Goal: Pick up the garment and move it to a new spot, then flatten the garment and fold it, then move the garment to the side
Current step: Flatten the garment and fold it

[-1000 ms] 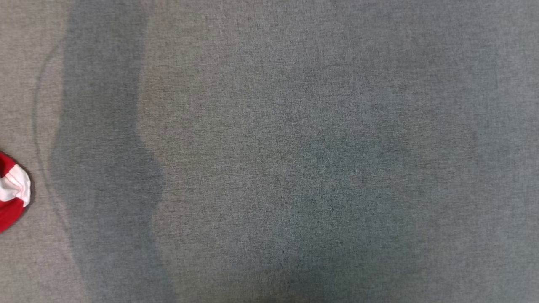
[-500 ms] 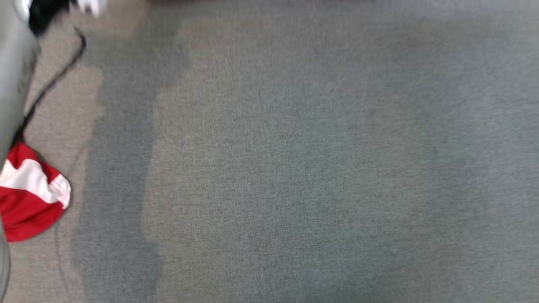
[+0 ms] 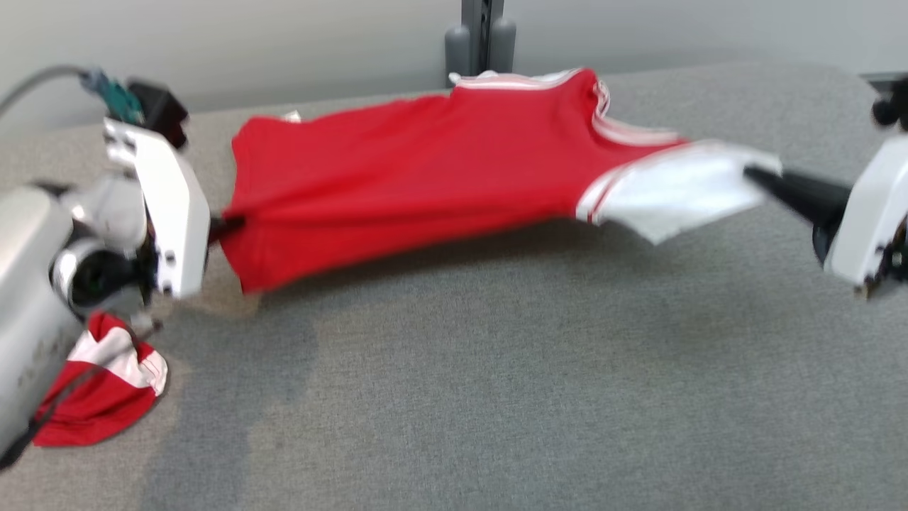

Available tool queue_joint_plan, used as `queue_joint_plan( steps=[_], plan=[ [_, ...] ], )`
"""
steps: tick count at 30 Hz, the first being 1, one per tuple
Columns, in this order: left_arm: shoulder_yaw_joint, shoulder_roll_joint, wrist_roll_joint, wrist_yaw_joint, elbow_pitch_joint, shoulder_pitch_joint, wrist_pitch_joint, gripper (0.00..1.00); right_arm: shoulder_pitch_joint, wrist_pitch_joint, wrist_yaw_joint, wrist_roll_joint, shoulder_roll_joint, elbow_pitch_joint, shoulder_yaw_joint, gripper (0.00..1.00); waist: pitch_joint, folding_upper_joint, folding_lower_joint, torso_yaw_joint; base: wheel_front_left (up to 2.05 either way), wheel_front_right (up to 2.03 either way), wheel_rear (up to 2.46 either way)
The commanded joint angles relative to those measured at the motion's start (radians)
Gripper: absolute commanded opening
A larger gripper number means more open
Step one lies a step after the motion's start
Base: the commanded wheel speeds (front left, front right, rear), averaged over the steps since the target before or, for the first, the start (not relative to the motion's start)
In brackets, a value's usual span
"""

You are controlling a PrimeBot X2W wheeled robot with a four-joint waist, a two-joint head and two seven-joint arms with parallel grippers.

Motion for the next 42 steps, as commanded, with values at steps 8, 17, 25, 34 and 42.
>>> queue_joint_plan(
  steps=[8,17,25,34,42],
  plan=[
    [-0.026,0.149,-0.122,0.103,-0.336,0.249,0.107,0.0,0.286,0.099,0.0,0.065,-0.147,-0.221,-0.031,0.0,-0.099,0.0,0.0,-0.005,0.0,0.0,0.0],
    [-0.043,0.299,-0.238,0.239,-0.65,0.442,0.158,0.0,0.617,0.112,0.0,0.115,-0.34,-0.416,-0.138,0.0,-0.137,0.0,0.0,0.013,0.0,0.0,0.0],
    [-0.031,0.35,-0.266,0.297,-0.748,0.462,0.175,0.0,0.743,0.141,0.0,0.104,-0.37,-0.51,-0.249,0.0,-0.119,0.0,0.0,0.022,0.0,0.0,0.0],
    [-0.02,0.266,-0.311,0.31,-0.616,0.325,0.314,0.0,0.575,0.368,0.0,0.069,-0.198,-0.394,-0.338,0.0,-0.027,0.0,0.0,0.035,0.0,0.0,0.0],
    [-0.017,0.201,-0.318,0.302,-0.464,0.224,0.393,0.0,0.309,0.565,0.0,-0.055,0.049,-0.098,-0.386,0.0,0.019,0.0,0.0,0.036,0.0,0.0,0.0]
  ],
)
